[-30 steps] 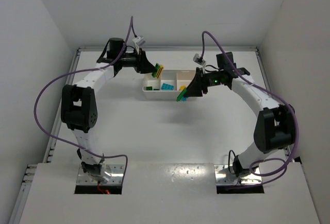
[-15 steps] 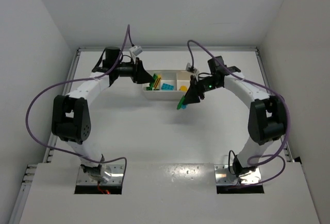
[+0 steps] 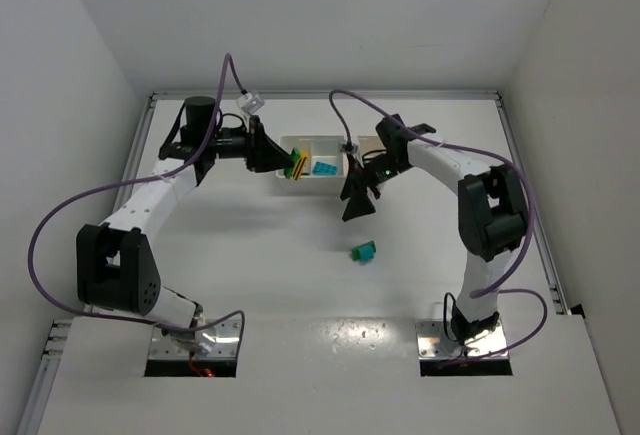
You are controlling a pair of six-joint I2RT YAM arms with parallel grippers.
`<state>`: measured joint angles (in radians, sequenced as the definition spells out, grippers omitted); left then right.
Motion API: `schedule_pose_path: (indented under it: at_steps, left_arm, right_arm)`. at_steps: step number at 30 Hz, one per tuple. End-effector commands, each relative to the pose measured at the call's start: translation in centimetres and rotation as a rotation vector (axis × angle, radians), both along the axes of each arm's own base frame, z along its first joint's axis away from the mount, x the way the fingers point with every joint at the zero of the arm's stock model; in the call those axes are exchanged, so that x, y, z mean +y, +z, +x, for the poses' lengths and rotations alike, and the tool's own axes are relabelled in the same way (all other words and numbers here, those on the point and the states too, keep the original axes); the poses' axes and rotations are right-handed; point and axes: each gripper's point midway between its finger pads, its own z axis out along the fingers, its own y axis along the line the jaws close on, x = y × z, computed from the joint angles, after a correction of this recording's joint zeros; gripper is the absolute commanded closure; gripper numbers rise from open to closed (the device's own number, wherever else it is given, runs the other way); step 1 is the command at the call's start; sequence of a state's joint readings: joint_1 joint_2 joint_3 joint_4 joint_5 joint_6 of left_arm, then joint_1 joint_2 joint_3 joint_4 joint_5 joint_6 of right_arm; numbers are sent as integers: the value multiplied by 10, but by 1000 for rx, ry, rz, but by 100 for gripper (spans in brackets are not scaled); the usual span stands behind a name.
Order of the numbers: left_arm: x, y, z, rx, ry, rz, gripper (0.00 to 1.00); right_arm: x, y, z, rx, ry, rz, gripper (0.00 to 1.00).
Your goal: Sort the legos into containers by color
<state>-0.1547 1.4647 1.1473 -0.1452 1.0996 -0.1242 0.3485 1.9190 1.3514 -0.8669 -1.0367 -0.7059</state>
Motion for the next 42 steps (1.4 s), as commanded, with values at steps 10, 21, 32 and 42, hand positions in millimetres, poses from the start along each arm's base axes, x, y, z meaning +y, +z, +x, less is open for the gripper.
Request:
schedule_pose_path:
  at_steps: [10,21,32,42]
  left_arm:
    - [-16,28,-35,97,-282,-140,99]
    - [-24,25,-26,70,-287,-125,99]
    - [-24,24,-21,51,-282,-119,99]
    - [-7,31,11,-92,-101,-33,99]
  right_arm:
    - [58,135,51,-83,-36,430,8]
    - [84,165,55,-20,-77,503,12]
    - [93,161,42,20,-35,492,46]
    - [79,143,34,58,-25,436,100]
